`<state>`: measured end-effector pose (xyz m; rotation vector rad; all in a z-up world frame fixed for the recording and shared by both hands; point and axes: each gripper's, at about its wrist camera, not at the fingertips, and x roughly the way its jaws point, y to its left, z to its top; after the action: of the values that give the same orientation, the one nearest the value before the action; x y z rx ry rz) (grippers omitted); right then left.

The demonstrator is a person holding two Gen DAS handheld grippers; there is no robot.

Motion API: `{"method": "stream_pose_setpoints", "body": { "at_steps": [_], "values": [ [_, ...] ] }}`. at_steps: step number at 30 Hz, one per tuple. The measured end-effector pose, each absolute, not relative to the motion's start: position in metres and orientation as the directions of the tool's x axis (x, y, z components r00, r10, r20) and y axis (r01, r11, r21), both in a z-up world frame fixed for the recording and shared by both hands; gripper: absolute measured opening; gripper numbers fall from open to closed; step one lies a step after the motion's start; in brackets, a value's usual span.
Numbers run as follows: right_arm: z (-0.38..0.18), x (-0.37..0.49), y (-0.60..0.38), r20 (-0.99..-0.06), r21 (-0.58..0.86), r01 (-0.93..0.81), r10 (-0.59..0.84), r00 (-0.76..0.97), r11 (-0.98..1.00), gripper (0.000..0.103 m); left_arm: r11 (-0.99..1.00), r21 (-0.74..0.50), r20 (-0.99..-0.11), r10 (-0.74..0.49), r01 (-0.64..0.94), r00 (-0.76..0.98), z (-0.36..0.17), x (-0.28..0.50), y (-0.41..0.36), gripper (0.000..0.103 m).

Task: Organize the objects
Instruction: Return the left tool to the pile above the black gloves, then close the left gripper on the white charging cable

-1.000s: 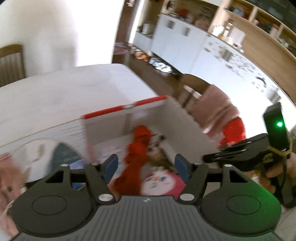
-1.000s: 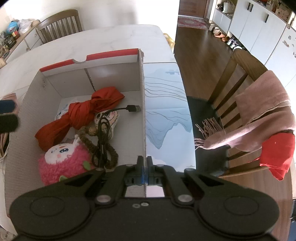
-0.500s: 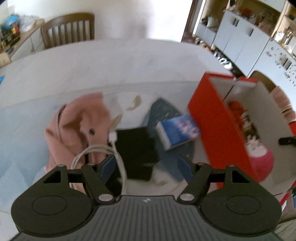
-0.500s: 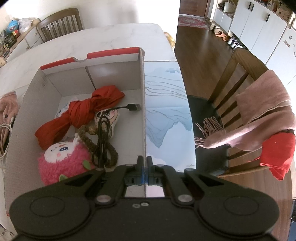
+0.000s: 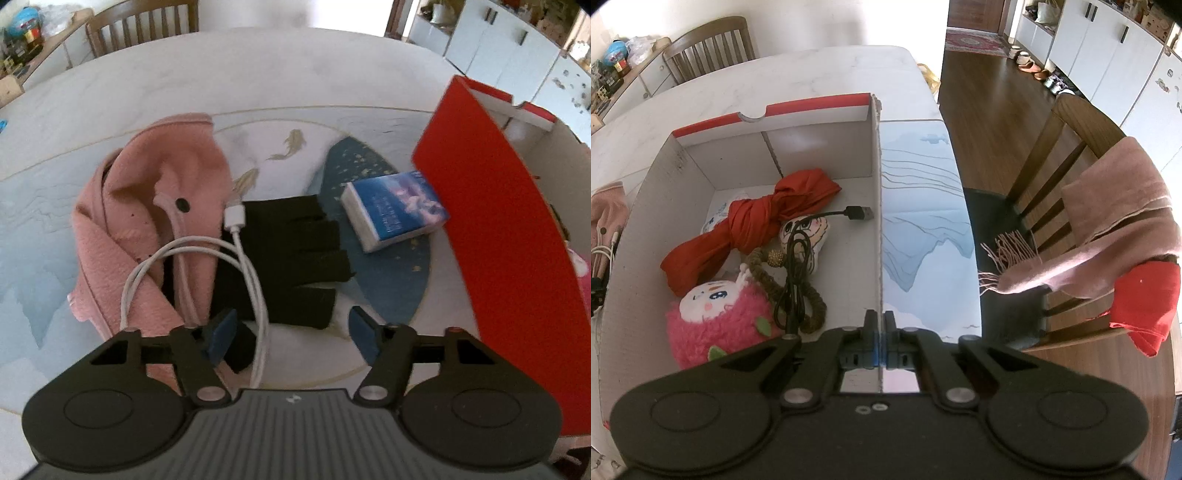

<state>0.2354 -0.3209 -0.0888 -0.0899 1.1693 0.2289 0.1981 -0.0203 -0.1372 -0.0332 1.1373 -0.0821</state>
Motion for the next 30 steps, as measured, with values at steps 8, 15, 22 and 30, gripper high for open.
{"method": "stream_pose_setpoints", "body": {
  "at_steps": [8, 15, 22, 30],
  "values": [
    [-0.089, 0.235, -0.321, -0.919, 0.048, -0.225, 0.131, 0.371, 0.973, 0.001, 0.998, -0.039, -0.91, -0.054, 0.046, 0.411, -0.142, 0.197, -0.015, 0.043],
    [-0.089, 0.235, -0.321, -0.919, 0.049, -0.233, 0.135, 0.37, 0.971, 0.001, 0.996, -0.019, -0.919, -0.054, 0.092, 0.392, -0.137, 0.191, -0.016, 0.033],
    [-0.089, 0.236, -0.321, -0.92, 0.048, -0.233, 0.134, 0.369, 0.971, 0.001, 0.99, -0.002, -0.921, -0.056, 0.138, 0.385, -0.136, 0.188, -0.02, 0.033],
    [-0.089, 0.235, -0.322, -0.92, 0.046, -0.235, 0.133, 0.369, 0.971, 0.001, 0.988, 0.043, -0.923, -0.018, 0.15, 0.386, -0.142, 0.197, -0.024, 0.022]
  ]
}}
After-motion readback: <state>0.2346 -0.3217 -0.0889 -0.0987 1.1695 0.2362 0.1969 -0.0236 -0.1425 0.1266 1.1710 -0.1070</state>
